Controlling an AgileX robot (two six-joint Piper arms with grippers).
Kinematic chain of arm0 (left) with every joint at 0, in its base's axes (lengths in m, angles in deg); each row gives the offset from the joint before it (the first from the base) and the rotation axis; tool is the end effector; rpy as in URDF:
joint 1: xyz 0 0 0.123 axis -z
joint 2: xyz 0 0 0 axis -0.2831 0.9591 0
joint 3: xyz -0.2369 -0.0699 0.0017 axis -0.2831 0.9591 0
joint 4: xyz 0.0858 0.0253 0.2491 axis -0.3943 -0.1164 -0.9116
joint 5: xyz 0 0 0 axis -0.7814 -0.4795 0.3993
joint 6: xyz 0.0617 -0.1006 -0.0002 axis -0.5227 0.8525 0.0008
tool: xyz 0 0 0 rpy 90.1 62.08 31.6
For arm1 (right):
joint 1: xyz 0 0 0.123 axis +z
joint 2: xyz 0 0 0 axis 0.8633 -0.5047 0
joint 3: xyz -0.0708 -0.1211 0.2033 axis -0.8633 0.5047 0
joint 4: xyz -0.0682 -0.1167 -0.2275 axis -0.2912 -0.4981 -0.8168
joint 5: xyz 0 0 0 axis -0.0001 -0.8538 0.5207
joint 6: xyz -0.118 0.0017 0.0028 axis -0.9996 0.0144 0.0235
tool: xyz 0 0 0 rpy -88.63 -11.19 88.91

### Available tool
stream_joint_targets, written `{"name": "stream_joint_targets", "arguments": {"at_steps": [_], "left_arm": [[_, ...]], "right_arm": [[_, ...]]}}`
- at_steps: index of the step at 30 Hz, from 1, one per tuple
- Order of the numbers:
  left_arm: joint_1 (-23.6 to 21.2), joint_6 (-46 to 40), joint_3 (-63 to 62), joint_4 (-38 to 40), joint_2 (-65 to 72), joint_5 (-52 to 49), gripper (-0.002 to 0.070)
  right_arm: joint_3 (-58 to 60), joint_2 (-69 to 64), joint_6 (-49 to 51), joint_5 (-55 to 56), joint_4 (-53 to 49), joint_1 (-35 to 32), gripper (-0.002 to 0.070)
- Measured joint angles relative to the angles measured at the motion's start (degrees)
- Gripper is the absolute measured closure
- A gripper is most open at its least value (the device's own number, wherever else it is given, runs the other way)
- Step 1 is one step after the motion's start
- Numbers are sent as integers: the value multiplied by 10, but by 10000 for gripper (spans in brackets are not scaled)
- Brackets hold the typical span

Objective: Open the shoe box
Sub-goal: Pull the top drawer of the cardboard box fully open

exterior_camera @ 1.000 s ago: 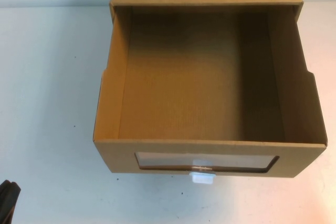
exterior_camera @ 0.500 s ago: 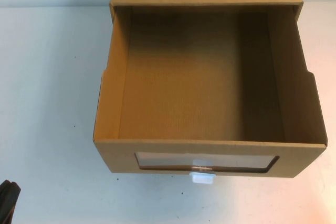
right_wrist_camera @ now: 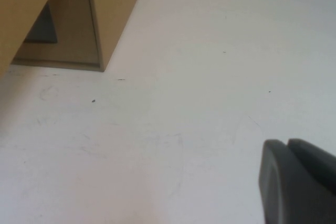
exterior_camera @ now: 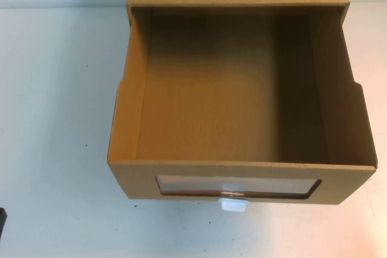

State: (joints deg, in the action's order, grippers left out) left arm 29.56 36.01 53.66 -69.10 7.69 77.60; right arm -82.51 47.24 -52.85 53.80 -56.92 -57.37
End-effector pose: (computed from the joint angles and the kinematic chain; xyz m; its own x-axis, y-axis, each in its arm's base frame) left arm 0.1310 -0.0321 0.1947 0.0034 0.1491 -0.9888 0.2422 0.9593 0.1455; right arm 0.1298 0.0108 0.1667 -0.2806 0.0173 -0.9597 -0.0774 0.9962 0.0405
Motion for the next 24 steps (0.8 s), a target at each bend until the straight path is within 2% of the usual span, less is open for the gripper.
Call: {"name": "stream_joint_targets", "arguments": {"at_steps": [3, 6, 10, 24], "left_arm": [[-1, 100, 0, -98, 0, -32, 680], [-16, 134, 0, -129, 0, -91, 680], [-32, 143, 0, -137, 0, -152, 680], [-34, 147, 0, -140, 0, -162, 680]], "right_arm": [[0, 0, 0, 0, 0, 0, 689], [0, 0, 0, 0, 0, 0, 690], [0, 0, 0, 0, 0, 0, 690], [0, 0, 0, 0, 0, 0, 690]]}}
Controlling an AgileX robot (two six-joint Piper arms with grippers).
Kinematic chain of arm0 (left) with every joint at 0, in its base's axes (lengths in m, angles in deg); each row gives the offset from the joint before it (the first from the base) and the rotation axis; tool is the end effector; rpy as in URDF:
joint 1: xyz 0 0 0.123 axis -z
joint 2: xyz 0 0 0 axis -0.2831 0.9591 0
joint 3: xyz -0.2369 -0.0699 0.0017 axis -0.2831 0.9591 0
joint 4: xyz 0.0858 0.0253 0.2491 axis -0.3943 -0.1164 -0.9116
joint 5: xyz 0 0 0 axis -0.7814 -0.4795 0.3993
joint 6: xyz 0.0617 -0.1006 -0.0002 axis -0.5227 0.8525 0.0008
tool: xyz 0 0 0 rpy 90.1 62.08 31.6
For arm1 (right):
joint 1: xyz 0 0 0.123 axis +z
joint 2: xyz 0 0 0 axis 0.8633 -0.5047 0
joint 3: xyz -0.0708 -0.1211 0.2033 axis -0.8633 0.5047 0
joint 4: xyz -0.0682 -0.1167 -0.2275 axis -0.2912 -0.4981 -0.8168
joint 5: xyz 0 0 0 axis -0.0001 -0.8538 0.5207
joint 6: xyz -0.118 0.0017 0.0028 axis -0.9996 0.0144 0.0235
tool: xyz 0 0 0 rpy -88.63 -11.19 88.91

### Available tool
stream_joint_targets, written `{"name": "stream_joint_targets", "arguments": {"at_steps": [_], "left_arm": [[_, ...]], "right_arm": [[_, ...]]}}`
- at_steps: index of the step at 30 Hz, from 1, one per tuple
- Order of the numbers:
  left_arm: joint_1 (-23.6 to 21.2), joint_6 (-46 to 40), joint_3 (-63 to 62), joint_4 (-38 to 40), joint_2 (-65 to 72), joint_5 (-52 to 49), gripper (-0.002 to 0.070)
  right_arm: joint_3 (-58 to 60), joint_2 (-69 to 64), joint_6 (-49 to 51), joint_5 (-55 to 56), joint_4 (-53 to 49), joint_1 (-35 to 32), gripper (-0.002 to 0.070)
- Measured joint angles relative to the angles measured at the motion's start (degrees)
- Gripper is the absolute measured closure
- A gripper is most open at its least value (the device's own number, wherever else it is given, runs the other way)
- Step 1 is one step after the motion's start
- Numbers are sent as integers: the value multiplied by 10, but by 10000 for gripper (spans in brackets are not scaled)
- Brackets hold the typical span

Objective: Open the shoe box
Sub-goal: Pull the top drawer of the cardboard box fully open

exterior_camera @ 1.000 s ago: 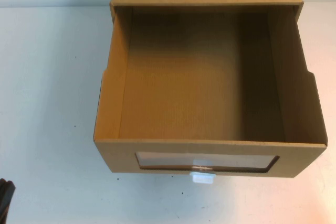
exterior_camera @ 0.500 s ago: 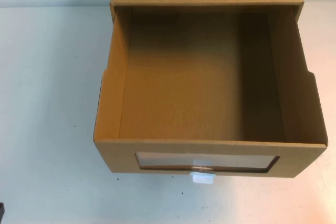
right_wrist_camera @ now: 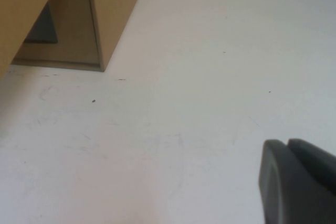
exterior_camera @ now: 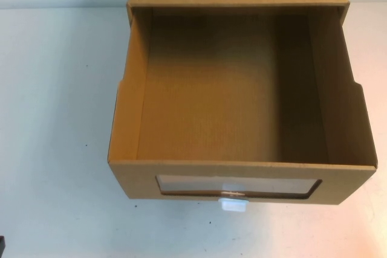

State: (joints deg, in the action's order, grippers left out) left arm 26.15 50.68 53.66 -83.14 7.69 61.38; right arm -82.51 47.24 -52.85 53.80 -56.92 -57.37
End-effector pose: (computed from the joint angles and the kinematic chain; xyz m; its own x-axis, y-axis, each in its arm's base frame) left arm 0.1281 -0.0163 0.1622 -0.2866 0.1760 -0.9418 0.1621 0.9777 0.1334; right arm 0.1298 0.0108 0.1667 -0.2806 0.0173 -0.9597 -0.0774 0.9962 0.0405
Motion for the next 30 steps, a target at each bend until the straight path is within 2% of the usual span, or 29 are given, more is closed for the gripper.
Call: {"name": "stream_joint_targets", "arguments": {"at_steps": [30], "left_arm": [[-14, 0, 0, -1, 0, 0, 680]], "right_arm": [[0, 0, 0, 0, 0, 0, 689]]}}
